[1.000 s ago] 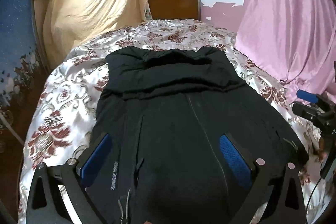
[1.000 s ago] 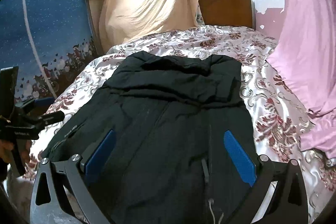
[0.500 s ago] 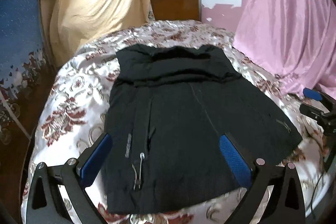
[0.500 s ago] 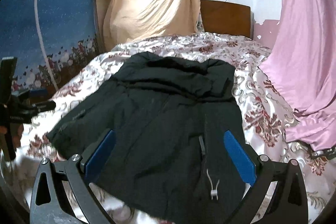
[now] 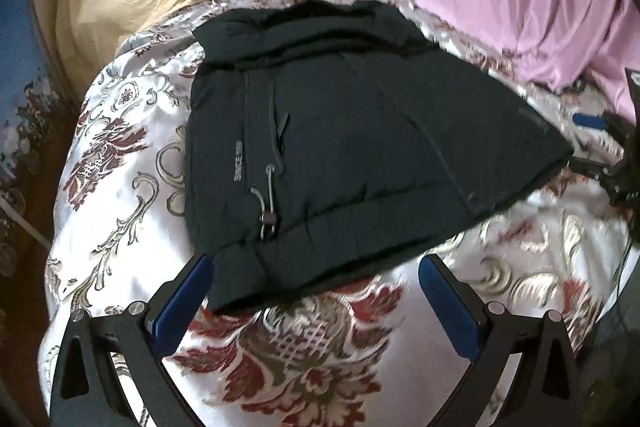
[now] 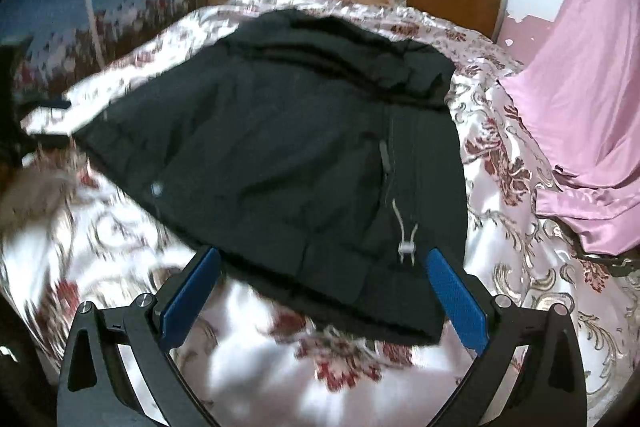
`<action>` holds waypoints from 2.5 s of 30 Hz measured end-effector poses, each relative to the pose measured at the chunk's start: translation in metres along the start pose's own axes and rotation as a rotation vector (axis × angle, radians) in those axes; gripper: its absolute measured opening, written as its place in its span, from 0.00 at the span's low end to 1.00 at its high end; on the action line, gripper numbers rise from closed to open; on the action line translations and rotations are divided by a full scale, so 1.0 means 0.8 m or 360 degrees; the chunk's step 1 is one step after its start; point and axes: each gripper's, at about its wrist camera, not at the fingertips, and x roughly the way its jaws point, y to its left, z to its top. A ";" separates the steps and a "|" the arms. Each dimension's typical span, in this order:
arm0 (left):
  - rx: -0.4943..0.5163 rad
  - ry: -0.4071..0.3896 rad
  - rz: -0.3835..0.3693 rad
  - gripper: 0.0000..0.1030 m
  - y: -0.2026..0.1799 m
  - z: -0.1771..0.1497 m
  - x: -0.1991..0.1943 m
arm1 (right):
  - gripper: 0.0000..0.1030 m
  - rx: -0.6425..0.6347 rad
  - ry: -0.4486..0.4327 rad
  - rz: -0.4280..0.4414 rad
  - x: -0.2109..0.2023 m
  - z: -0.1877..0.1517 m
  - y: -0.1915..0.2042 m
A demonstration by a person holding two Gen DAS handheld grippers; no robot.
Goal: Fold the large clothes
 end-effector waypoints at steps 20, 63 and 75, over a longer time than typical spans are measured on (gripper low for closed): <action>0.0226 0.0245 0.0369 1.00 -0.023 -0.021 0.039 | 0.98 -0.0060 0.0309 -0.0071 0.050 -0.025 0.010; 0.0128 0.0019 0.0448 0.21 0.003 0.009 0.035 | 0.31 -0.0617 0.0210 -0.0253 0.046 -0.010 0.023; 0.0265 0.0026 0.0613 0.10 -0.020 0.001 0.043 | 0.19 -0.0315 0.0195 -0.0102 0.057 -0.010 -0.012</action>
